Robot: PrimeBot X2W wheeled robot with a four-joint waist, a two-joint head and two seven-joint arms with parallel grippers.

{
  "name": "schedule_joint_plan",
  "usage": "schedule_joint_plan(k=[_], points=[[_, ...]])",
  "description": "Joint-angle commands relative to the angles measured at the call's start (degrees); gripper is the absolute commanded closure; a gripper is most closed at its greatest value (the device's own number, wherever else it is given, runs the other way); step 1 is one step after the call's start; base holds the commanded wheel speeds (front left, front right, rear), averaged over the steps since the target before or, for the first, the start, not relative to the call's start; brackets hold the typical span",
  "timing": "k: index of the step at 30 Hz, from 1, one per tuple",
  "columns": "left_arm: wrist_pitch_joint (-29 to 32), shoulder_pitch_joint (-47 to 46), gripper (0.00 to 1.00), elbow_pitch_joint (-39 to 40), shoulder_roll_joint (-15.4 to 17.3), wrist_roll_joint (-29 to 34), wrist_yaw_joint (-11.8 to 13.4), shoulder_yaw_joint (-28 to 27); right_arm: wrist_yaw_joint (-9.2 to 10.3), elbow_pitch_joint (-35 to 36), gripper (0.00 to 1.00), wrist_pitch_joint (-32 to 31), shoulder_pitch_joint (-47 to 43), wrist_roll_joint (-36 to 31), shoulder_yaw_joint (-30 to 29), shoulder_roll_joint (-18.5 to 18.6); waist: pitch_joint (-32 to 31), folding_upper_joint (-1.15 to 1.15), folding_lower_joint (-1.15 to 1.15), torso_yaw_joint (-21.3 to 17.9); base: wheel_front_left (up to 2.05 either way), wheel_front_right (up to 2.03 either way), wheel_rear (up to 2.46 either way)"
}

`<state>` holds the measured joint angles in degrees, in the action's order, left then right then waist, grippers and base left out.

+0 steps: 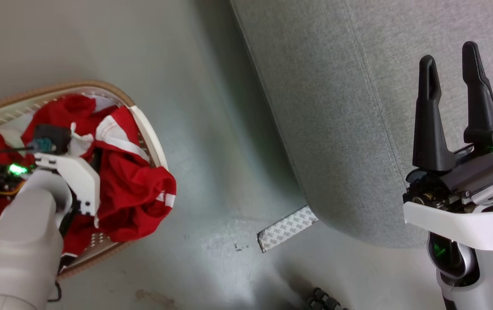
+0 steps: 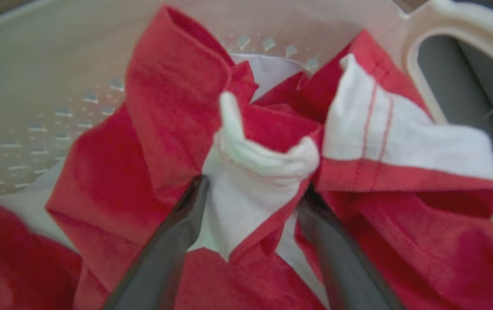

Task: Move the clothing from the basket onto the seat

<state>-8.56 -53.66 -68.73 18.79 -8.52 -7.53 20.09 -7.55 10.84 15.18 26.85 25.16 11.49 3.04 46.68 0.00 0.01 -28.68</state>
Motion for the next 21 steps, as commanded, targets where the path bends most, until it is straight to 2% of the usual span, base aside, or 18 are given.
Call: schedule_joint_plan(k=[1,3,4,5,7,11,21], points=[[0.37,-1.19,0.0,-0.69,0.69,-0.43,0.12,0.47,0.12,0.2,0.0,-0.05,0.35,0.49,0.16,-0.2,0.86,0.0,-0.01,-0.13,0.0,0.0,0.0],[1.67,-2.0,0.0,-1.67,0.69,-1.1,0.12,1.55,0.12,0.35,0.0,-0.04,0.26,0.64,0.18,-0.19,1.2,0.0,-0.01,-0.04,0.0,0.0,0.0],[2.16,-2.43,0.05,-2.04,0.75,-1.32,0.12,1.96,0.12,0.37,0.0,-0.04,0.19,0.76,0.19,-0.19,1.31,0.0,-0.01,-0.02,0.0,0.0,0.0],[2.55,-2.75,0.46,-2.31,0.82,-1.54,0.12,2.49,0.12,0.25,0.0,-0.04,0.14,0.85,0.21,-0.2,1.38,0.0,-0.01,0.01,0.0,0.0,0.0],[2.41,-3.07,1.0,-2.48,0.87,-2.15,0.12,3.39,0.12,-0.1,0.0,-0.05,0.29,0.89,0.25,-0.2,1.39,0.0,-0.01,0.05,0.0,0.0,0.0],[0.39,-3.02,1.0,-2.22,1.05,-3.91,0.12,4.55,0.12,-0.71,0.0,-0.04,1.29,1.16,0.62,-0.2,0.65,0.0,-0.01,0.02,0.0,0.0,0.0],[-5.38,2.55,1.0,0.36,-4.93,-9.95,0.12,8.05,0.12,-3.51,0.0,-0.05,-0.2,-2.89,-0.1,-0.12,-10.09,0.0,-0.01,5.42,0.0,0.0,0.0]])
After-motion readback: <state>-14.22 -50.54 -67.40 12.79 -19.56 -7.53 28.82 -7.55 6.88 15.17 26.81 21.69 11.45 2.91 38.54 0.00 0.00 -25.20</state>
